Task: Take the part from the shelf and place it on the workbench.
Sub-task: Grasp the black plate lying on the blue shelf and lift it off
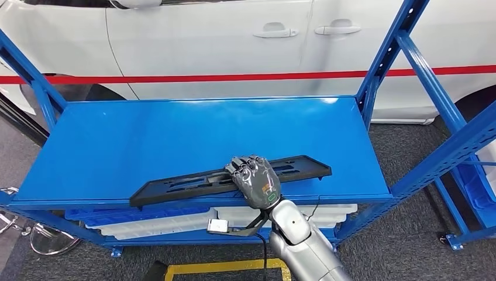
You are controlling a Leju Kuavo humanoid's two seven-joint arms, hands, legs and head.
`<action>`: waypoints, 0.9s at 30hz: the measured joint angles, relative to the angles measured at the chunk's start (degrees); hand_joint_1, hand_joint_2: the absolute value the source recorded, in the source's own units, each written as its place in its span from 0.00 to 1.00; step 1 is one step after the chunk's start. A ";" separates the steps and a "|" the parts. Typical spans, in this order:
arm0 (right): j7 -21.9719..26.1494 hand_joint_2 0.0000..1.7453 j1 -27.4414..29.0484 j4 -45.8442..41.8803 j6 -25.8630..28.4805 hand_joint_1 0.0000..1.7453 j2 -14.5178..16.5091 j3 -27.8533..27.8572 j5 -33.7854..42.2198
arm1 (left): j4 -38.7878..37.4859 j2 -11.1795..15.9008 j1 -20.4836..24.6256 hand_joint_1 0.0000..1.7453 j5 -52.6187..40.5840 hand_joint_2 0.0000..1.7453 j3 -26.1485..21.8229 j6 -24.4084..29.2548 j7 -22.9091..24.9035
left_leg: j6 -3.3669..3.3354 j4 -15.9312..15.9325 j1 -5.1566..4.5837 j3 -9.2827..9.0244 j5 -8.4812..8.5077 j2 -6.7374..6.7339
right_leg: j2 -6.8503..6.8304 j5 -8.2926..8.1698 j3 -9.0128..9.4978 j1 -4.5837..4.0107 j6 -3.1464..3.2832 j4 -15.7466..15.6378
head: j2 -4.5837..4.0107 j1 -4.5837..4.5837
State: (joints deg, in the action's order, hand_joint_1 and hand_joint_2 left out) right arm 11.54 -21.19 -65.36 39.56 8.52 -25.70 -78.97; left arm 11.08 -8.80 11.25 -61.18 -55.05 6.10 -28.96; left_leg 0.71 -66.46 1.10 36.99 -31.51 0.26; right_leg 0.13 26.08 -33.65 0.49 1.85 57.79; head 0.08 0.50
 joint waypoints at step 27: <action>-2.91 1.00 -17.41 -13.54 -13.87 1.00 1.70 -17.06 29.56 | -0.01 -0.89 -0.66 0.00 -1.71 1.00 0.88 -7.51 -2.39 | -0.61 7.63 -0.08 -2.74 5.20 -0.02 | 0.17 0.73 -0.97 -0.36 -0.81 1.61 | 0.00 0.00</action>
State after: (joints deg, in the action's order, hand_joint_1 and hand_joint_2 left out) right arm 8.62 -38.60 -78.90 25.69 10.22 -42.76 -49.41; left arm 11.08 -9.69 10.59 -62.89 -54.17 -1.41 -31.35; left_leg 0.10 -58.83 1.02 34.24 -26.31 0.24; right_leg 0.29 26.81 -34.62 0.14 1.04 59.40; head 0.08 0.51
